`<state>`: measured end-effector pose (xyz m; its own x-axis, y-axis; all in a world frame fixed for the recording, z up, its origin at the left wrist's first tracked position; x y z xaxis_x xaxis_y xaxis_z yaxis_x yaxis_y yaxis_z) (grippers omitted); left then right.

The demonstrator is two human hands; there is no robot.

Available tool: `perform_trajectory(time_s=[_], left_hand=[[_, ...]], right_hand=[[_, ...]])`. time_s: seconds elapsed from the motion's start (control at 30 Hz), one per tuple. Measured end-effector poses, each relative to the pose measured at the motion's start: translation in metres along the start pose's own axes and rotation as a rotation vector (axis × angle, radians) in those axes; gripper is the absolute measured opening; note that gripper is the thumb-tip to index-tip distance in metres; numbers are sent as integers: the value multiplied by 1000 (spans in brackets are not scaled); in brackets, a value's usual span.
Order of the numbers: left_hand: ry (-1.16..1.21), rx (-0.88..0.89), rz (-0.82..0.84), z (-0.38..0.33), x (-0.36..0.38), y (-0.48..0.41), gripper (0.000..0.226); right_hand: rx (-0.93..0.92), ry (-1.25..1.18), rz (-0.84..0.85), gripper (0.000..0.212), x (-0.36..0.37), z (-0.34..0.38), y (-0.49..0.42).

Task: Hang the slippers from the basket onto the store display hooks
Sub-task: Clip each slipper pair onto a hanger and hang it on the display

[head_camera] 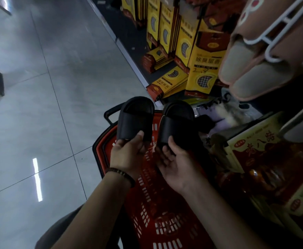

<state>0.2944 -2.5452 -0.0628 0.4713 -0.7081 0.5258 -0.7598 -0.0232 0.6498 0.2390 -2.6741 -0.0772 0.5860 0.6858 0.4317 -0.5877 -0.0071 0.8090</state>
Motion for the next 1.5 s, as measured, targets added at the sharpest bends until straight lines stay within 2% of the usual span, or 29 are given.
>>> perform_trajectory(time_s=[0.13,0.3,0.43,0.57,0.6,0.67,0.7,0.73,0.8,0.87,0.9,0.97,1.07,1.13,1.23,1.3,1.4,1.5], left_hand=[[-18,-72,-15,9,7,3,12],[-109,-86,17,3,10,7,19],[-286,-50,50,7,9,7,25],[-356,-114,44,18,3,4,31],[-491,-100,49,17,-1,1,33],[-1064,29,113,8,-4,-1,37],[-1360,169,125,2,-3,1,42],[-1514,360,135,-7,2,7,45],[-1431,695,146,-28,22,29,39],[-1277,858,124,-40,30,37,24],[-1296,861,106,-40,30,35,21],[-1418,756,92,-33,23,23,37],[-1392,612,203,-27,18,12,52],[-1243,592,272,-30,20,10,47],[-1156,572,277,-37,23,11,26],[-1084,484,316,-36,23,9,16],[-1012,379,306,-34,19,-3,13],[-1047,432,232,-38,13,-12,16]], right_hand=[[75,51,122,50,12,-9,-9],[89,31,151,69,10,-3,-13],[111,27,147,67,6,3,-16],[74,4,138,66,5,10,-15],[62,4,121,65,4,12,-16],[32,17,95,64,3,13,-17],[10,31,73,63,3,14,-19],[-20,61,40,62,1,14,-21],[-74,150,-16,56,-3,10,-25],[-112,234,-51,46,-4,4,-25],[-130,269,-52,43,-3,2,-24],[-162,325,-45,37,1,1,-19],[-221,361,9,28,9,6,-14],[-262,399,37,28,10,11,-12],[-278,444,39,29,9,13,-10],[-288,463,43,29,8,15,-9],[-299,525,26,29,5,16,-10],[-288,556,30,30,2,13,-12]])
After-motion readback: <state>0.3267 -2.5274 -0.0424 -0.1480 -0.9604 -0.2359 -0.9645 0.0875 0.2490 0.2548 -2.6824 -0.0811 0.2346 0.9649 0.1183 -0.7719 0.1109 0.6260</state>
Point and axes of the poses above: each hand's wrist, its own y-axis away from the middle knuckle, its own x-axis out of the palm, z = x × y, the point moved 6 cm from there along -y, towards the middle knuckle, and after that the axes turned 14 degrees about y, right-handed, at the moved point
